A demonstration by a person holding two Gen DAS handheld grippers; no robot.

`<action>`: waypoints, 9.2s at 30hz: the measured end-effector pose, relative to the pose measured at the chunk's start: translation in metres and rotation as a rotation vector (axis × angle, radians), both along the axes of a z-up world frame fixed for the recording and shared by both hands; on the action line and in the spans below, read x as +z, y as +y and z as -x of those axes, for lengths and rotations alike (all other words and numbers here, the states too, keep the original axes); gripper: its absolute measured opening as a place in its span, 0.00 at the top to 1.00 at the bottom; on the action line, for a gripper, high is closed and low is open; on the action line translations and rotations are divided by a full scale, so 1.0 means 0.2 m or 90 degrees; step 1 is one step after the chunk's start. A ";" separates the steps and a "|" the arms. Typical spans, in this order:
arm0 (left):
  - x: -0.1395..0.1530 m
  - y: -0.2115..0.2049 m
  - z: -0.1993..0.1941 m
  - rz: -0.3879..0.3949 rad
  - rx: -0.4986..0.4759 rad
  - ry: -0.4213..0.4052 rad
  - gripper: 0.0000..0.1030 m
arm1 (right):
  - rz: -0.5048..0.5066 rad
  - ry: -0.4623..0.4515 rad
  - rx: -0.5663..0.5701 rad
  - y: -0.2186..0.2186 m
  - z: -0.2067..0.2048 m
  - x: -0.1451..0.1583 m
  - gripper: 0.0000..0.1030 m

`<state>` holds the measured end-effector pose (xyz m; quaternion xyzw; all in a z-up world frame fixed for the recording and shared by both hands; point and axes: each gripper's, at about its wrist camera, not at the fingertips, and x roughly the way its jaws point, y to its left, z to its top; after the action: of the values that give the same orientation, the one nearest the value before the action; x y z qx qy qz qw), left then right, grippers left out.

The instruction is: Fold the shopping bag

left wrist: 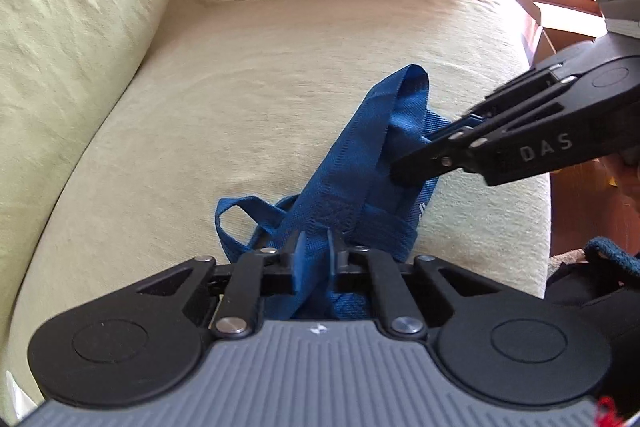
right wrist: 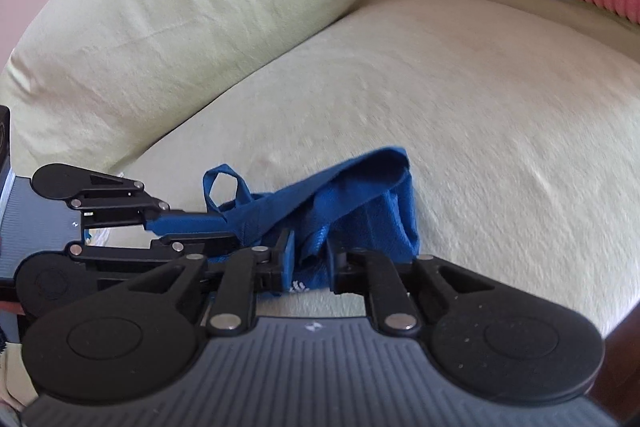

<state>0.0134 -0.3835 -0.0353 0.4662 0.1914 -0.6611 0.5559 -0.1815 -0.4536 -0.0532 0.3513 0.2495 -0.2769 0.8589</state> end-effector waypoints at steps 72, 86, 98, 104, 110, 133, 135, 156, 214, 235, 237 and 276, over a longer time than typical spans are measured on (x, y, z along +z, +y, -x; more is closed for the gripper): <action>-0.18 0.33 0.21 0.050 -0.239 -0.291 0.49 | 0.733 0.212 0.693 0.29 -0.14 -0.12 0.51; 0.07 0.32 -0.09 -0.046 -0.130 0.047 0.53 | 0.309 0.164 0.718 0.10 -0.24 0.15 0.57; 0.06 0.14 -0.23 -0.025 -0.053 0.065 0.47 | -0.207 0.064 0.592 -0.50 -0.48 0.00 0.62; 0.14 0.20 -0.26 0.071 0.044 0.029 0.50 | -0.269 0.044 0.525 -0.59 -0.50 -0.12 0.66; 0.14 0.31 -0.18 0.119 0.085 0.074 0.64 | -0.326 0.024 0.465 -0.62 -0.51 -0.21 0.68; -0.02 0.18 -0.16 0.108 0.145 0.077 0.65 | 0.290 0.053 0.336 -0.02 -0.14 0.11 0.60; -0.03 0.17 -0.16 0.107 0.145 0.073 0.65 | 0.370 0.056 0.372 0.05 -0.06 0.14 0.62; -0.04 0.18 -0.10 0.142 0.198 0.065 0.65 | 0.374 0.101 0.379 0.09 -0.11 -0.07 0.76; -0.19 0.25 -0.53 0.238 0.433 0.636 0.63 | 0.143 -0.046 0.335 -0.20 0.01 0.05 0.50; -0.21 0.17 -0.67 0.220 0.250 0.674 0.63 | -0.166 -0.112 0.365 -0.49 -0.25 -0.27 0.45; -0.23 0.16 -0.69 0.209 0.258 0.670 0.63 | -0.162 -0.101 0.364 -0.44 -0.28 -0.27 0.54; -0.60 -0.72 2.38 -0.311 -0.175 0.516 0.56 | -0.244 -0.221 -0.543 0.25 2.70 -0.63 0.72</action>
<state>-0.4616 -0.5275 -0.1548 0.3091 0.4782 -0.7924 0.2189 -0.7219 -0.4043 -0.1799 0.6141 -0.0164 -0.4901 0.6183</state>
